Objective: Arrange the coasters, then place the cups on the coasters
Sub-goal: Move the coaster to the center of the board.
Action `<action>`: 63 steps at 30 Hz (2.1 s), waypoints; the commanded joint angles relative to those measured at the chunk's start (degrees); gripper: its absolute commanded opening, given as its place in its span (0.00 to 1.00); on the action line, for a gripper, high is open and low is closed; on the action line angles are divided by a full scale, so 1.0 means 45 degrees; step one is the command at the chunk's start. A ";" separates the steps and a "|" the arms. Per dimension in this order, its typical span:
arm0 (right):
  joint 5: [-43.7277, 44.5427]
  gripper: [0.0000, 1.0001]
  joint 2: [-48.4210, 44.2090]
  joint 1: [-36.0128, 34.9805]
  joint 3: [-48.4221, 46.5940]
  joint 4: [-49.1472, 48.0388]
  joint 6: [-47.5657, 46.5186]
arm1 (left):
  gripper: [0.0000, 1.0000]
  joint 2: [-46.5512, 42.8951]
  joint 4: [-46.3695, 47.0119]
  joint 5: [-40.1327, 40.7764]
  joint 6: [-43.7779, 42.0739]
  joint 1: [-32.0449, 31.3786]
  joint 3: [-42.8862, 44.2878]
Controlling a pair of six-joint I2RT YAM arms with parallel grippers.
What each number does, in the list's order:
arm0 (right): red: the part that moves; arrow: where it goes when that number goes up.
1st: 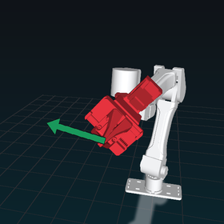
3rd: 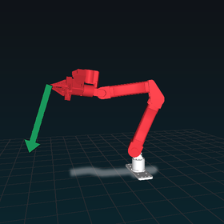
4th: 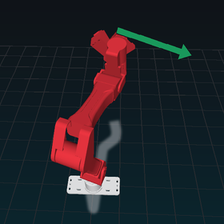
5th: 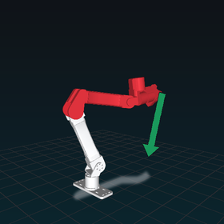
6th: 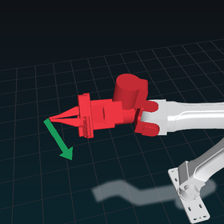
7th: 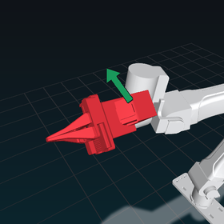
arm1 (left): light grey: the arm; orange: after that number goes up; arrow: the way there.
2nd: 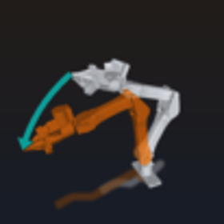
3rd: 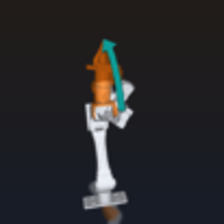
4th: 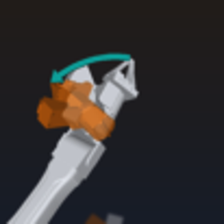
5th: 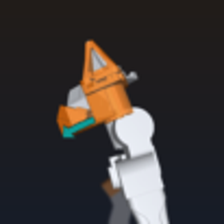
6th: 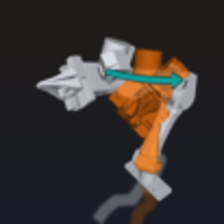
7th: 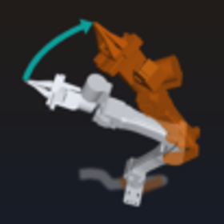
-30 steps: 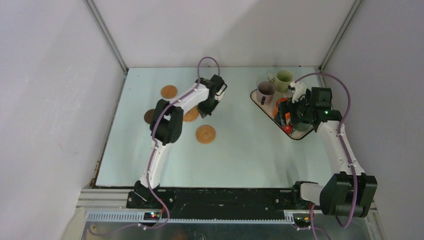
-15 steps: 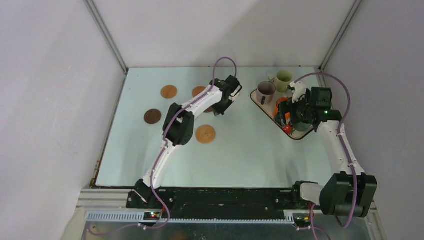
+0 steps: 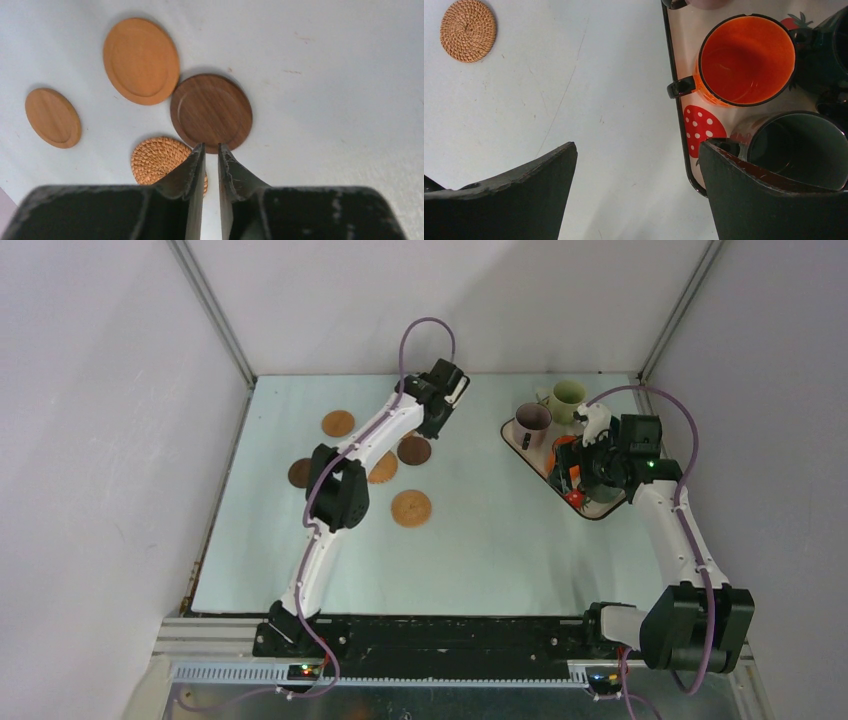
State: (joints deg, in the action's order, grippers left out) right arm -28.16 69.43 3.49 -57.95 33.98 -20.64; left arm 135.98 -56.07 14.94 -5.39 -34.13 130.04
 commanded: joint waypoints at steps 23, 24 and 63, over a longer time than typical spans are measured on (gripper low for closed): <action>-0.0035 0.96 -0.0175 0.0062 0.0051 -0.0256 -0.0147 | 0.00 -0.0463 -0.0495 -0.0851 0.0129 0.1128 -0.3195; -0.0051 0.96 -0.0189 0.0055 0.0048 -0.0251 -0.0153 | 0.00 -0.0722 -0.0329 -0.0865 0.0107 0.1171 -0.4020; -0.0986 0.96 -0.1144 0.0482 0.0047 -0.0150 0.0011 | 0.04 -0.7942 0.1368 0.0474 -0.0161 0.3372 -1.0946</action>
State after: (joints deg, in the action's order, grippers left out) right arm -30.85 66.04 4.86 -57.95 34.02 -20.64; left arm 101.32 -51.59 13.34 -6.50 -19.40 74.19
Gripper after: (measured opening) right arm 0.958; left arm 0.027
